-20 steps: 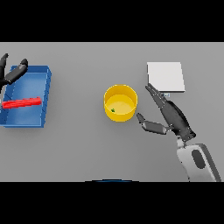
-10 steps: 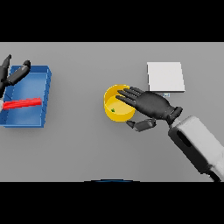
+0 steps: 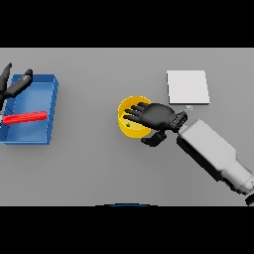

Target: Pick up the red beaker and tilt it to pour out 1 green nut into yellow bowl. Pick up the yellow bowl and place it on the metallic measuring scale.

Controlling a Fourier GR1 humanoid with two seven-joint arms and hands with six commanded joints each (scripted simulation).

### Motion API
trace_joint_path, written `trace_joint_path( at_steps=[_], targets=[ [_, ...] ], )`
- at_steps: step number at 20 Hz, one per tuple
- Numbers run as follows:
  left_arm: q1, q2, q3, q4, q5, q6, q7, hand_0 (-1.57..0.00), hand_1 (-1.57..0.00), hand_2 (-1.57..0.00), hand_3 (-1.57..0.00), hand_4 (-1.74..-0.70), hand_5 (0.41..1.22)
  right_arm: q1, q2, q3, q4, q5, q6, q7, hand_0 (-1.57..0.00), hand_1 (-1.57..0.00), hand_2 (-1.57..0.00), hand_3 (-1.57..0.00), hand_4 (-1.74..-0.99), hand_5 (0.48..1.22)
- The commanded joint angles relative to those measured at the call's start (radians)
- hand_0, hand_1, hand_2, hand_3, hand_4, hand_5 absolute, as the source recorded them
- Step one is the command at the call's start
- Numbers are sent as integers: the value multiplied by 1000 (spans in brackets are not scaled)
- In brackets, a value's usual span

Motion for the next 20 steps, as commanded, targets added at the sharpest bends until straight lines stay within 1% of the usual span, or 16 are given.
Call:
trace_joint_path(
  at_steps=[1, 2, 3, 4, 6, 7, 9, 11, 12, 13, 14, 15, 16, 18, 19, 20],
  targets=[
    [1, 5, 1, -11, -1, 7, 6, 1, 1, 1, 1, -724, 688, -10, 4, 14, 18, 9, 8, -6, 1, 1, 1, 1, -1250, 708],
    [5, 11, 4, -3, 1, 2, 1, 1, 1, 1, 1, -723, 688, -22, 1, 24, 38, 16, 19, -16, 1, 1, 1, 1, -1259, 714],
    [12, 8, 2, 0, -2, 5, -6, 1, 1, 1, 1, -723, 684, -35, 7, 29, 44, 17, 37, -8, 1, 1, 1, 1, -1266, 720],
    [13, 16, 7, -12, 4, 1, -10, 1, 1, 1, 1, -721, 682, -43, 8, 35, 61, 22, 38, -15, 1, 1, 1, 1, -1270, 727],
    [13, 19, 3, -14, 2, -8, -10, 1, 1, 1, 1, -716, 686, -54, 22, 45, 78, 24, 53, -12, 1, 1, 1, 1, -1281, 740],
    [17, 14, 4, -16, 2, 2, -17, 1, 1, 1, 1, -717, 688, -68, 34, 48, 103, 29, 53, -1, 1, 1, 1, 1, -1290, 746],
    [20, 19, 15, -12, 15, -4, -19, 1, 1, 1, 1, -719, 686, -59, 33, 31, 93, 8, 66, 2, 1, 1, 1, 1, -1305, 763],
    [28, 19, 14, -14, 10, 4, -26, 1, 1, 1, 1, -713, 686, -51, 51, 24, 88, -5, 94, 39, -3, -16, -19, -43, -1336, 810],
    [24, 20, 10, -24, 7, 7, -24, 1, 1, 1, 1, -712, 689, -52, 54, 25, 91, -3, 97, 41, -110, -97, -86, -96, -1360, 842],
    [25, 22, 10, -25, 7, 7, -20, 1, 1, 1, 1, -714, 691, -53, 49, 30, 101, 2, 96, 28, -287, -236, -176, -173, -1387, 873],
    [21, 20, 11, -18, 8, 4, -19, 1, 1, 1, 1, -716, 692, -61, 43, 37, 96, 8, 99, 18, -544, -473, -310, -262, -1420, 943],
    [10, 25, 16, -6, 12, -7, -8, 1, 1, 1, 1, -719, 692, -59, 36, 43, 95, 13, 92, 8, -750, -693, -476, -351, -1454, 999],
    [4, 21, 15, -7, 11, -8, -6, 1, 1, 1, 1, -719, 692, -62, 37, 39, 99, 8, 91, -5, -914, -869, -695, -456, -1512, 1043],
    [17, 19, 13, -15, 9, -3, -26, 1, 1, 1, 1, -722, 696, -61, 31, 38, 99, 0, 90, -33, -1150, -1121, -1010, -716, -1586, 1107],
    [23, 16, 13, -21, 10, 5, -29, 1, 1, 1, 1, -724, 696, -58, 32, 37, 102, -4, 78, -36, -1235, -1211, -1122, -834, -1614, 1130],
    [25, 20, 13, -23, 10, 9, -23, 1, 1, 1, 1, -725, 699, -63, 33, 38, 103, -4, 74, -29, -1302, -1283, -1164, -941, -1640, 1148]
  ],
)
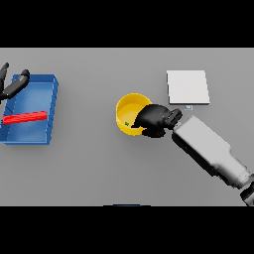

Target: Pick up the red beaker and tilt it to pour out 1 green nut into yellow bowl. Pick up the yellow bowl and place it on the metallic measuring scale.

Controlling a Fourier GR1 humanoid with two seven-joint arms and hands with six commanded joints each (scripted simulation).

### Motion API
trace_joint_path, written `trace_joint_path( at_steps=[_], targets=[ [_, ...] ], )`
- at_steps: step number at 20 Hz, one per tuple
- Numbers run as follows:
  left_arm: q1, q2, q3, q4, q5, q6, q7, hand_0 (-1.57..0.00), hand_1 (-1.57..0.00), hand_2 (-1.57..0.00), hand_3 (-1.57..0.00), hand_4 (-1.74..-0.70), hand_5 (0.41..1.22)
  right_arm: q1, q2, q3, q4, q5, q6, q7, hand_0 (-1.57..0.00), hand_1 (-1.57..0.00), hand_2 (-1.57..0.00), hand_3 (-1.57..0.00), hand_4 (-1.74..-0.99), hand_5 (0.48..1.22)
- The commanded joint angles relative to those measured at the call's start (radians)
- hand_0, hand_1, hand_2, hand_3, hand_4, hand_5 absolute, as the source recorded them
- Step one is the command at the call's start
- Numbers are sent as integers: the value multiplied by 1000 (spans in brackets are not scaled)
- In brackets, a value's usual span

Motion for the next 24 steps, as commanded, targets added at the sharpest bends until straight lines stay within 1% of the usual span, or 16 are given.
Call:
trace_joint_path(
  at_steps=[1, 2, 4, 5, 7, 10, 12, 14, 16, 17, 19, 20, 21, 22, 23, 24],
  targets=[
    [1, 8, 1, -3, 2, -6, 1, 1, 1, 1, 1, -725, 698, 2, -3, 5, -7, 4, -2, 9, -1356, -1341, -1192, -1041, -1660, 1163],
    [-7, 7, 3, 7, 1, -10, 3, 1, 1, 1, 1, -725, 694, 2, -1, 9, -15, 6, -2, 26, -1399, -1387, -1222, -1117, -1676, 1174],
    [-15, -1, -7, 4, -7, -4, 16, 1, 1, 1, 1, -719, 697, 5, -6, 10, -15, 3, -25, 18, -1461, -1453, -1264, -1218, -1699, 1191],
    [2, 6, -4, 2, -4, -6, 2, 1, 1, 1, 1, -719, 696, 7, -8, 6, -11, 0, -39, 10, -1483, -1477, -1293, -1233, -1708, 1197],
    [-5, 11, -2, -6, 0, -14, 9, 1, 1, 1, 1, -717, 693, -2, -2, -8, -4, -13, -35, 19, -1515, -1511, -1314, -1285, -1720, 1206],
    [7, 7, -5, -8, 2, -12, 8, 1, 1, 1, 1, -717, 696, -6, -25, -33, -38, -41, -6, 21, -1542, -1540, -1331, -1340, -1730, 1213],
    [7, 8, -3, -4, 1, -8, 8, 1, 1, 1, 1, -723, 694, 5, -44, -54, -81, -61, 22, 41, -1553, -1551, -1344, -1317, -1734, 1216],
    [-10, 9, -6, -12, 0, -11, 29, 1, 1, 1, 1, -724, 693, -10, -68, -85, -129, -83, 54, 64, -1559, -1558, -1414, -1252, -1737, 1218],
    [-12, 4, -10, -4, -4, -17, 24, 1, 1, 1, 1, -722, 688, 3, -90, -105, -169, -93, 59, 77, -1563, -1563, -1432, -1208, -1738, 1219],
    [-12, 8, -13, -1, -9, -18, 26, 1, 1, 1, 1, -717, 686, 2, -103, -118, -176, -90, 53, 87, -1565, -1565, -1426, -1194, -1739, 1219],
    [-10, 4, -8, 2, -4, -18, 18, 1, 1, 1, 1, -714, 686, 5, -114, -135, -193, -85, 42, 129, -1567, -1567, -1478, -1170, -1740, 1220],
    [-3, 14, -3, -7, 1, -19, 12, 1, 1, 1, 1, -716, 686, 6, -118, -139, -202, -88, 45, 131, -1568, -1568, -1497, -1164, -1740, 1220],
    [-11, 13, -4, -11, 0, -14, 26, 1, 1, 1, 1, -718, 686, 11, -124, -143, -216, -94, 51, 127, -1559, -1568, -1512, -1163, -1740, 1220],
    [-11, 14, -3, -10, 3, -18, 24, 1, 1, 1, 1, -720, 688, 1, -121, -151, -206, -89, 45, 139, -1561, -1569, -1524, -1161, -1740, 1220],
    [-6, 17, -4, -13, 1, -18, 19, 1, 1, 1, 1, -721, 694, 3, -132, -160, -209, -84, 36, 149, -1563, -1569, -1526, -1157, -1740, 1220],
    [-7, 25, -4, -33, 3, -14, 33, 1, 1, 1, 1, -723, 698, -8, -140, -169, -191, -82, 25, 142, -1565, -1570, -1513, -1155, -1741, 1220]
  ],
)
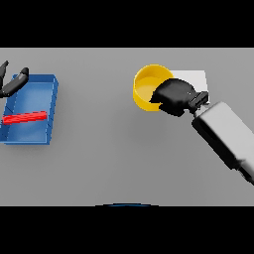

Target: Pick up the red beaker and tilt it to pour out 1 green nut into yellow bowl. Pick up the yellow bowl and place it on the metallic measuring scale.

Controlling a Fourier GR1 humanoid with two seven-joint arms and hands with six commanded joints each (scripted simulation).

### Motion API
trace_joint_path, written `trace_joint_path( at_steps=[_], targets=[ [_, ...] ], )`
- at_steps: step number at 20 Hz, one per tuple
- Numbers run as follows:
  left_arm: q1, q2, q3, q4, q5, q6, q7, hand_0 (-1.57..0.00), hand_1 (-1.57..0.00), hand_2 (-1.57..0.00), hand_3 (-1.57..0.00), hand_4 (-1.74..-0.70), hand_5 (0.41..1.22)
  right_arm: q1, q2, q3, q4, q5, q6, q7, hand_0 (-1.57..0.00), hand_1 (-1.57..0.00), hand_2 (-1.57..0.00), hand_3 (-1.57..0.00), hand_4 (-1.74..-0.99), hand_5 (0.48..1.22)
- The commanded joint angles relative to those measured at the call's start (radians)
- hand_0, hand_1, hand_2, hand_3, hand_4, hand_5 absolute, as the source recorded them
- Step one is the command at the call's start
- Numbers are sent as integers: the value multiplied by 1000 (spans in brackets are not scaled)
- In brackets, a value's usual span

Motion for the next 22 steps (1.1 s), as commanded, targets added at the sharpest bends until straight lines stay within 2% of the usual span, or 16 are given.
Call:
trace_joint_path(
  at_steps=[1, 4, 7, 9, 10, 14, 15, 16, 18, 22],
  targets=[
    [0, -3, 0, 2, -1, 2, -5, 1, 1, 1, 1, -725, 704, -15, -1, -7, 20, 2, -6, -1, -1566, -1570, -1516, -1149, -1741, 1220],
    [8, -6, -4, -11, 0, 14, 11, 1, 1, 1, 1, -730, 719, -19, -25, -37, 62, 0, -45, -15, -1568, -1570, -1537, -1153, -1741, 1221],
    [15, 0, -4, -16, 2, 15, 25, 1, 1, 1, 1, -731, 724, -29, -39, -68, 134, -1, -82, -15, -1570, -1571, -1537, -1150, -1741, 1221],
    [19, 3, -1, -22, 6, 15, 28, 1, 1, 1, 1, -737, 730, -32, -48, -72, 200, 15, -134, -50, -1570, -1571, -1540, -1143, -1741, 1221],
    [19, 4, 0, -25, 9, 18, 34, 1, 1, 1, 1, -739, 734, -36, -52, -73, 214, 21, -147, -43, -1570, -1571, -1546, -1146, -1741, 1221],
    [6, 9, -3, -17, 2, 7, 42, 1, 1, 1, 1, -722, 732, -71, -37, -97, 345, 29, -187, -37, -1571, -1571, -1519, -1156, -1741, 1221],
    [13, 11, -5, -20, 1, 7, 39, 1, 1, 1, 1, -719, 725, -67, -34, -102, 375, 29, -211, -60, -1571, -1571, -1500, -1169, -1741, 1221],
    [9, 7, -10, -21, -1, 10, 58, 1, 1, 1, 1, -720, 720, -64, -32, -105, 400, 31, -223, -64, -1571, -1571, -1487, -1195, -1741, 1221],
    [25, 19, -2, -40, 8, 13, 51, 1, 1, 1, 1, -724, 714, -82, -23, -118, 474, 35, -241, -58, -1571, -1571, -1464, -1268, -1741, 1221],
    [20, 10, -6, -16, 2, 9, 51, 1, 1, 1, 1, -725, 710, -100, -3, -139, 581, 26, -268, -102, -1571, -1571, -1418, -1349, -1741, 1221]
  ],
)
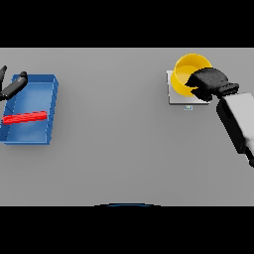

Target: Pick up the red beaker and tilt it to pour out 1 green nut into yellow bowl. Pick up the yellow bowl and place it on the metallic measuring scale.

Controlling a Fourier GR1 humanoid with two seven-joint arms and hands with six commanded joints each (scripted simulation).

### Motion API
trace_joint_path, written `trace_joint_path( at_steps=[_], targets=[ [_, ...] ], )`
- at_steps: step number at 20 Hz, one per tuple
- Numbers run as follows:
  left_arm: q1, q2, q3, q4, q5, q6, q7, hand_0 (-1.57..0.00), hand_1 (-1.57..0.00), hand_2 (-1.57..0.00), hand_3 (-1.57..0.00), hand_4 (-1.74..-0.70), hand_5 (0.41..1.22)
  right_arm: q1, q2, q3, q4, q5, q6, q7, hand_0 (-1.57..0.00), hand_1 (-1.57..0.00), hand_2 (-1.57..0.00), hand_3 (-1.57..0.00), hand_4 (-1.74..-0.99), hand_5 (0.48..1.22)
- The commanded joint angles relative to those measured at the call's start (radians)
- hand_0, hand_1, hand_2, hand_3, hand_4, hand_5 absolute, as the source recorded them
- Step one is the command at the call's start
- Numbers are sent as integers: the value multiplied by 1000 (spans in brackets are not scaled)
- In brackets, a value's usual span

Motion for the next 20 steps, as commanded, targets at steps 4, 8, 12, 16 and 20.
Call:
trace_joint_path(
  at_steps=[4, 8, 12, 16, 20],
  targets=[
    [-10, -13, -3, 9, -3, 0, -6, 1, 1, 1, 1, -727, 710, -22, 27, -19, 56, -18, 22, 5, -1469, -1571, -1369, -1466, -1741, 1221],
    [2, -6, -2, -4, 2, 1, -9, 1, 1, 1, 1, -729, 717, -29, 27, -23, 70, -18, 33, -7, -1332, -1459, -1423, -1198, -1741, 1221],
    [-5, -6, 2, 6, 1, -6, -21, 1, 1, 1, 1, -732, 729, -24, 21, -40, 82, -33, 52, -9, -577, -828, -913, -742, -1588, 1016],
    [-14, -11, 0, 17, -2, -8, -16, 1, 1, 1, 1, -724, 708, -40, 21, -20, 101, -13, 72, -11, -236, -380, -519, -525, -1501, 877],
    [-14, -17, -2, 12, 0, -3, -6, 1, 1, 1, 1, -722, 699, -47, 19, -11, 107, -5, 80, -15, -96, -155, -251, -378, -1442, 814]
  ],
)
